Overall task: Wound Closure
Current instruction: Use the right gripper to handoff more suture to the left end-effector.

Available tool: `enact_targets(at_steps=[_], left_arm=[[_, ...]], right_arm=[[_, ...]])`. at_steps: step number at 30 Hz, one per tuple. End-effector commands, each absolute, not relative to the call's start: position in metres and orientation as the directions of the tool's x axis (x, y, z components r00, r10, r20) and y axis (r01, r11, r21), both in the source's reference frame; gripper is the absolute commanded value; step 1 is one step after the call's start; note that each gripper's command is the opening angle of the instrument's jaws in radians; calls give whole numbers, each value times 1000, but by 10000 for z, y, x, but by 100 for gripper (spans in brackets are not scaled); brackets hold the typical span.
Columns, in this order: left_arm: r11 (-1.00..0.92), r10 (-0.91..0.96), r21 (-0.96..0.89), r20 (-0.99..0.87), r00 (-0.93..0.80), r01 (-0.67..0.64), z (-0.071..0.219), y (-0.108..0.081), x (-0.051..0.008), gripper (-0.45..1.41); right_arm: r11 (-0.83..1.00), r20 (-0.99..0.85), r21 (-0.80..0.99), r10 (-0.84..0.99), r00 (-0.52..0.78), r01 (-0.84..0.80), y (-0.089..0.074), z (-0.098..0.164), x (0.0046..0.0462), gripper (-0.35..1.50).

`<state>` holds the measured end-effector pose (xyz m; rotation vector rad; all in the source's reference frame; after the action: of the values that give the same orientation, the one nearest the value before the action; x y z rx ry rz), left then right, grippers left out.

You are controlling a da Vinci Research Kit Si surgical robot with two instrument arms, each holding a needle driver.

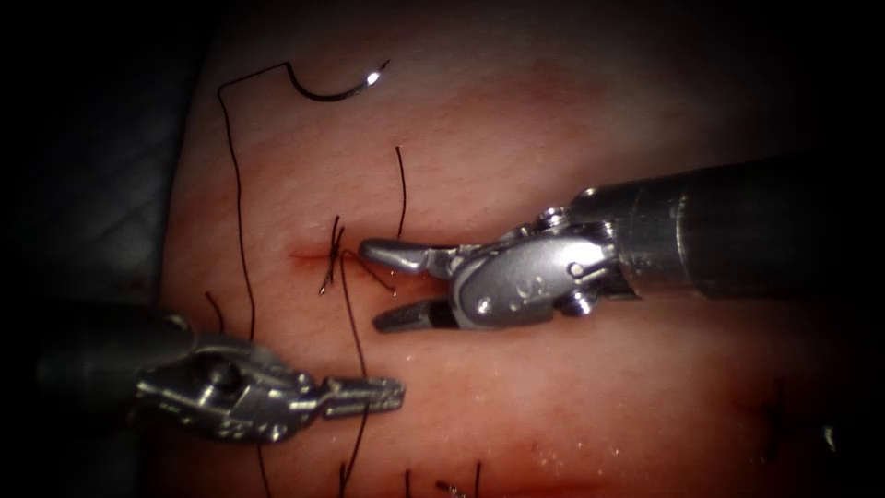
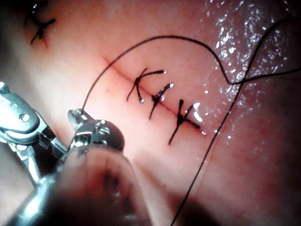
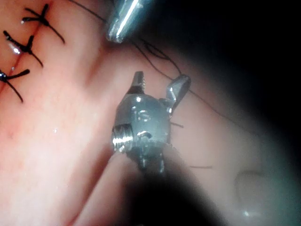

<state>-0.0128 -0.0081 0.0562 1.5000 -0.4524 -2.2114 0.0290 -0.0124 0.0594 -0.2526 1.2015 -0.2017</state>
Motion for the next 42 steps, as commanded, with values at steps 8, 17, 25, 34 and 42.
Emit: enact_targets(at_steps=[8,17,25,34,42], left_arm=[[-857,-515,489,-791,-330,164,567,-81,-133,-45],[-854,-519,494,-787,-333,164,567,-81,-134,-45],[-857,-515,489,-790,-333,165,567,-82,-132,-45],[-865,-501,475,-798,-334,164,568,-84,-127,-45],[-887,-461,438,-817,-345,149,569,-86,-129,47]], right_arm=[[946,-907,-320,-319,275,45,-134,592,312,133],[937,-903,-347,-347,252,45,-137,587,317,136],[909,-878,-407,-417,234,91,-138,585,321,118],[905,-865,-397,-425,266,156,-140,582,318,-35],[935,-876,-333,-354,327,118,-136,575,315,-35]])
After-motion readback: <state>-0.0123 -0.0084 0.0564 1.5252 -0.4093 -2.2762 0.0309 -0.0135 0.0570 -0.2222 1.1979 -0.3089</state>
